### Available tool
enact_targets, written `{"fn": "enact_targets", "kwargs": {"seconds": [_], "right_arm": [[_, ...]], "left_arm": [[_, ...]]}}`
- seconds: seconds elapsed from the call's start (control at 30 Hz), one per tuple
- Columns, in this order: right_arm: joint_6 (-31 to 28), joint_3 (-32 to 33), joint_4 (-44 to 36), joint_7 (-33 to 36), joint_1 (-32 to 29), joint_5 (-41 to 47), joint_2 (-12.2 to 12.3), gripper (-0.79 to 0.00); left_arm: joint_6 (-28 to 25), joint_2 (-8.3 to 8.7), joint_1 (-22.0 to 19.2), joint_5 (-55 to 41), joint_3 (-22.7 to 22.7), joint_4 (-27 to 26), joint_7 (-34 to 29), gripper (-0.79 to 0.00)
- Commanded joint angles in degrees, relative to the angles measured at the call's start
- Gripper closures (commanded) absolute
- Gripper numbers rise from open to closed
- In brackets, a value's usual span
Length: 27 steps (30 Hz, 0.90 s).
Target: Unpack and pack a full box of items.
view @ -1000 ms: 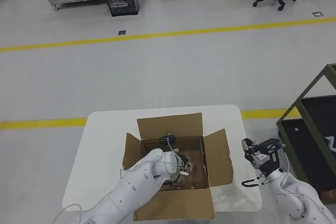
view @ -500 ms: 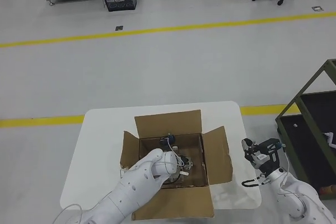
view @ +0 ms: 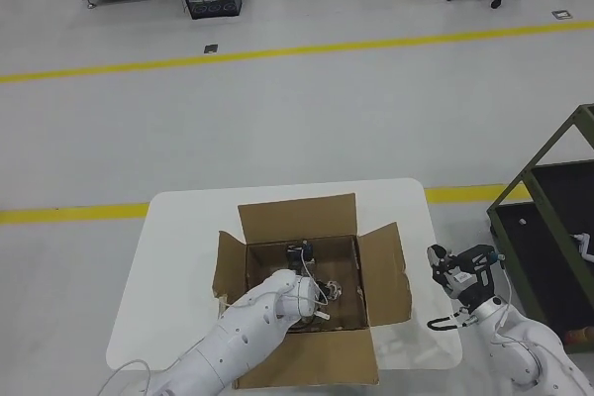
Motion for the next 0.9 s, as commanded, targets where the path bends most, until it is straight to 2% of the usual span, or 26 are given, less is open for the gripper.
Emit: {"fn": "enact_targets", "kwargs": {"seconds": [0.0, 0.4, 0.5, 0.53, 0.6, 0.87], "right_arm": [[0.0, 0.0, 0.0, 0.0, 0.0, 0.0, 0.0, 0.0], [0.0, 0.0, 0.0, 0.0, 0.0, 0.0, 0.0, 0.0], [0.0, 0.0, 0.0, 0.0, 0.0, 0.0, 0.0, 0.0], [0.0, 0.0, 0.0, 0.0, 0.0, 0.0, 0.0, 0.0], [0.0, 0.0, 0.0, 0.0, 0.0, 0.0, 0.0, 0.0], [0.0, 0.0, 0.0, 0.0, 0.0, 0.0, 0.0, 0.0]], "left_arm": [[-0.3, -0.26, -0.1, -0.1, 0.0, 0.3, -0.1, -0.785], [-2.2, -1.59, -0.4, -1.0, -0.8, 2.7, 0.5, -0.776], [-2.7, -1.92, -0.6, -0.8, -0.8, 3.8, 0.8, -0.72], [-2.8, -2.04, -0.6, -0.9, -0.9, 4.2, 0.9, -0.65], [-3.0, -2.29, -0.7, -0.9, -0.9, 4.8, 1.0, -0.585], [-3.2, -3.28, -1.0, -1.1, -1.0, 6.7, 1.3, -0.573]]}}
